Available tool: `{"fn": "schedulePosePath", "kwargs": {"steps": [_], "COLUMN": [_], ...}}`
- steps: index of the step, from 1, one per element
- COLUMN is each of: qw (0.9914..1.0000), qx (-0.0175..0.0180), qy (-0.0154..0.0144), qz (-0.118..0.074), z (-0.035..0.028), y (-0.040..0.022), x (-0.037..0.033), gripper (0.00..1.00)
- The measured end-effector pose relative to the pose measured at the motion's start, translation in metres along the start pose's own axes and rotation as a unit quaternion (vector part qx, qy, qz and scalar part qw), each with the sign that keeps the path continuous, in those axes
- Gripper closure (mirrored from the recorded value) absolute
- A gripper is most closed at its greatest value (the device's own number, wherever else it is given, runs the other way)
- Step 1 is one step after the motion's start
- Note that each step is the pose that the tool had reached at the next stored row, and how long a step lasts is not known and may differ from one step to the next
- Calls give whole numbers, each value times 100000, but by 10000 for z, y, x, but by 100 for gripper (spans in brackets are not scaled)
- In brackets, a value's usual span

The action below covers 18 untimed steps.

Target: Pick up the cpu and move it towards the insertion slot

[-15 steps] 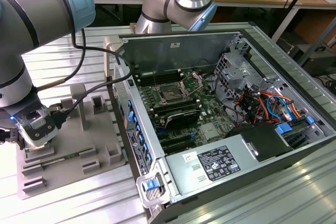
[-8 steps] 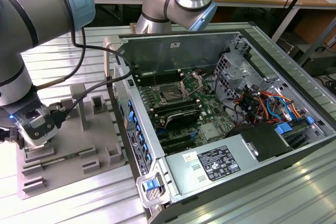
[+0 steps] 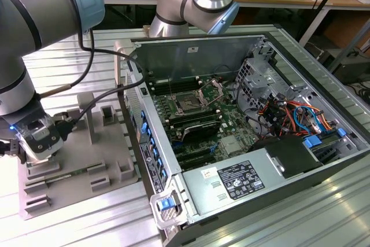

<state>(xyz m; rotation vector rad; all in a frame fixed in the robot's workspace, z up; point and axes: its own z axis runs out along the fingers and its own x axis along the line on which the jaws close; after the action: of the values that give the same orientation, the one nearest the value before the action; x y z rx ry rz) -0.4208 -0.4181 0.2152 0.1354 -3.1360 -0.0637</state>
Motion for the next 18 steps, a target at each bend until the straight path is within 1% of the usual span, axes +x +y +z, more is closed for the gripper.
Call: {"fn": "schedulePosePath", "kwargs": {"steps": [18], "qw": [100000], "qx": [4], "qy": [2], "qz": [2], "z": [-69], "y": [3], "x": [0], "gripper": [45]}}
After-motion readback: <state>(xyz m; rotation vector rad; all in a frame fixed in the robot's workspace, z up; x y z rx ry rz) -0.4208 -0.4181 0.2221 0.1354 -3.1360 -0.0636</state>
